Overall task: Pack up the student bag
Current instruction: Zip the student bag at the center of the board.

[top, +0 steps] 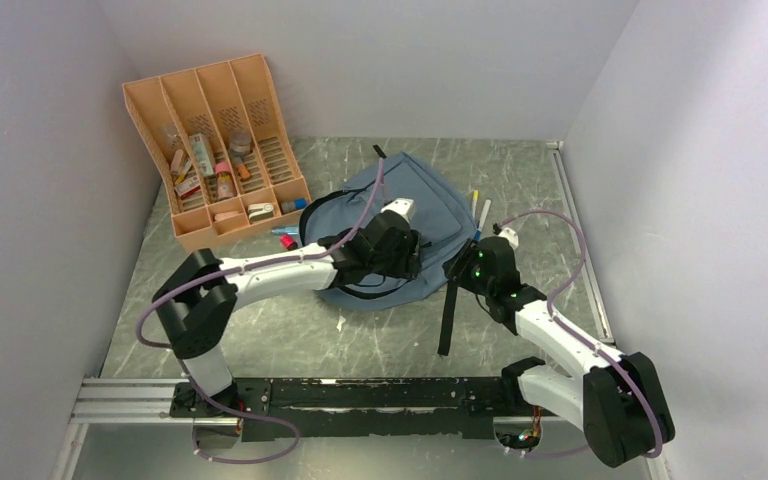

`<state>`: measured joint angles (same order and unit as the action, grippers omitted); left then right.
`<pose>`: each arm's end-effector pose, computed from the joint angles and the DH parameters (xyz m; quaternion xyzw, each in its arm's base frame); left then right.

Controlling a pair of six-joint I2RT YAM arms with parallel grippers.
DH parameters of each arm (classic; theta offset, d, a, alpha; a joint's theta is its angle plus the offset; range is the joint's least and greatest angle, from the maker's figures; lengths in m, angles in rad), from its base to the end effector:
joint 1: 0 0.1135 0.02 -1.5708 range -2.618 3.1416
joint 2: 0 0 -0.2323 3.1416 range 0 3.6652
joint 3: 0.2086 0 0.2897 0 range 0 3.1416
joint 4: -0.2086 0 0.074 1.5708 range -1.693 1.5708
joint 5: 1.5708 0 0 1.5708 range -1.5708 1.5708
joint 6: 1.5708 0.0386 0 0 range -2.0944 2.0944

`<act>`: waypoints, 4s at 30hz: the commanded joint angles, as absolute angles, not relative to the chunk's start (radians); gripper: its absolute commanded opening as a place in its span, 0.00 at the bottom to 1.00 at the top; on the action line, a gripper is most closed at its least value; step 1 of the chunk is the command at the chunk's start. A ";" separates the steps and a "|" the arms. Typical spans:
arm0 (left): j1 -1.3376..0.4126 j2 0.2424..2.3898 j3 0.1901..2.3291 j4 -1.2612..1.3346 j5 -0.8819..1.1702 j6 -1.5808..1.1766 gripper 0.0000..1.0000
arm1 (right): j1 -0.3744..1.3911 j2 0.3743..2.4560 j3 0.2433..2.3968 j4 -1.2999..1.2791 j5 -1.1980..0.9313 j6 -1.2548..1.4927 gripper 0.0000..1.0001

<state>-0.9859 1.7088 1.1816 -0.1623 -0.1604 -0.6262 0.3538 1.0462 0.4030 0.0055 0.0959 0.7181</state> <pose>0.2335 -0.3414 0.1815 0.1277 0.8931 -0.2566 0.3466 0.2421 0.0855 0.1257 0.1828 0.8734 0.1926 0.4082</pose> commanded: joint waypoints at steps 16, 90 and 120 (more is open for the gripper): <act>-1.017 1.899 1.354 -0.108 -0.230 -0.661 0.52 | 0.310 1.025 0.369 0.065 0.058 0.684 0.50; -0.996 2.011 1.366 -0.116 -0.321 -0.539 0.05 | 0.299 0.995 0.376 0.048 -0.036 0.697 0.50; -0.996 1.787 1.130 0.194 -0.097 -0.456 0.05 | 0.299 1.210 0.431 0.195 -0.072 1.054 0.71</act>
<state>-1.0019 1.8435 1.1622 0.0807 -0.1635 -0.4732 0.3077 1.1774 0.3843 0.1574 -0.0643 1.0065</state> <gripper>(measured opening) 0.059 0.718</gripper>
